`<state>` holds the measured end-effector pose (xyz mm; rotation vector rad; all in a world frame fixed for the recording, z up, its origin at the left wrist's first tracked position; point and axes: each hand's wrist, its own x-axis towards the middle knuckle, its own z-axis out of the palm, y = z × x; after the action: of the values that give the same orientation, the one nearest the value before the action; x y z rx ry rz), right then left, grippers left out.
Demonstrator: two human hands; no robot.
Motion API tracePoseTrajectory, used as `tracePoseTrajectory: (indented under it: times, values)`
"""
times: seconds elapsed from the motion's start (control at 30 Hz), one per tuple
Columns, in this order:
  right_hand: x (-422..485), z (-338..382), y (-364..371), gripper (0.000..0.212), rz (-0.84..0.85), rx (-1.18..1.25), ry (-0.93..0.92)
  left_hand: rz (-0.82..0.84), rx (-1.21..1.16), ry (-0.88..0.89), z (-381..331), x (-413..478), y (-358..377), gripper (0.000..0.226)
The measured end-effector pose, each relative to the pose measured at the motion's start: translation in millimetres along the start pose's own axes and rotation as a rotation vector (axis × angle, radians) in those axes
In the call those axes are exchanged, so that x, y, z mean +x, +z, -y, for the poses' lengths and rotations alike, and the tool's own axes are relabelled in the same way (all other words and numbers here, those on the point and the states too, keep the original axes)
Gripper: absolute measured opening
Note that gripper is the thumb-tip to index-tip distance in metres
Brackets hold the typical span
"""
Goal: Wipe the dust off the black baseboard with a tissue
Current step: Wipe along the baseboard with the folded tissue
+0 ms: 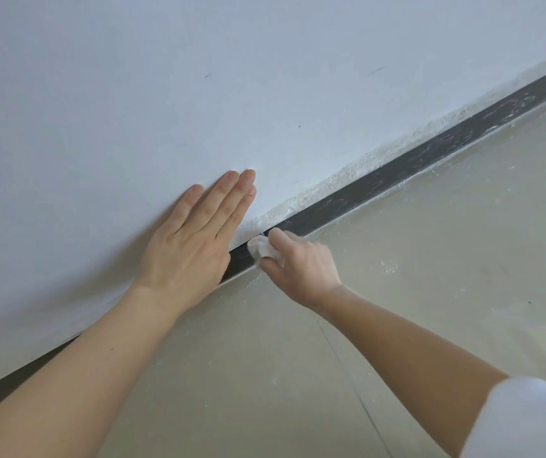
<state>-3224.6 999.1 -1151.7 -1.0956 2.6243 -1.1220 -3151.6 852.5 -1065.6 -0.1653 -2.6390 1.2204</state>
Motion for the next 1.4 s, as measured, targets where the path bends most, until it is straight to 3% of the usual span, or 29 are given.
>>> tracePoseTrajectory:
  times: [0.1, 0.27, 0.43, 0.5, 0.63, 0.7, 0.87, 0.97, 1.13, 1.27, 1.33, 1.4]
  values:
    - [7.3, -25.5, -17.9, 0.03, 0.021, -0.023, 0.1, -0.012, -0.025, 0.007, -0.7, 3.0, 2.0, 0.074]
    - [16.2, -83.1, -61.4, 0.023, -0.162, -0.009, 0.373, -0.02, -0.021, 0.002, -3.9, 5.4, 5.5, 0.075]
    - [10.8, -85.9, -65.4, 0.03, -0.202, 0.042, 0.438, -0.051, 0.021, -0.007, -6.4, 6.2, 10.8, 0.073]
    - [-1.1, -64.0, -48.3, 0.033, -0.109, 0.129, 0.469, -0.072, 0.015, -0.014, -6.2, 7.3, 12.4, 0.073]
    - [-22.4, -6.1, 2.2, 0.026, 0.38, 0.197, 0.365, -0.06, 0.022, 0.004, -5.2, 6.4, 12.1, 0.067]
    - [-20.3, 11.8, 21.9, 0.024, 0.444, 0.223, 0.349, -0.043, 0.061, 0.021, -4.2, 7.0, 11.3, 0.067]
    - [-10.3, 2.0, 23.1, 0.013, 0.295, 0.275, 0.398, -0.049, 0.037, 0.009, -1.9, 7.8, 9.7, 0.067]
    - [-6.4, -25.8, 9.9, 0.021, 0.132, 0.399, 0.548, -0.066, -0.009, 0.011, -1.2, 7.5, 10.7, 0.065]
    - [6.2, -60.9, -9.3, 0.013, -0.018, 0.569, 0.728, -0.061, -0.029, 0.016, 0.2, 7.3, 11.0, 0.064]
    - [20.8, -87.4, -34.0, 0.014, -0.375, 0.607, 0.935, -0.058, -0.04, 0.029, 2.5, 6.4, 10.6, 0.064]
    - [29.2, -105.2, -54.4, 0.015, -0.549, 0.8, 1.025, -0.051, -0.048, 0.032, 1.7, 7.0, 11.0, 0.064]
    - [29.5, -120.3, -73.6, 0.013, -0.585, 1.026, 1.08, -0.053, -0.027, 0.031, -0.5, 6.0, 11.7, 0.064]
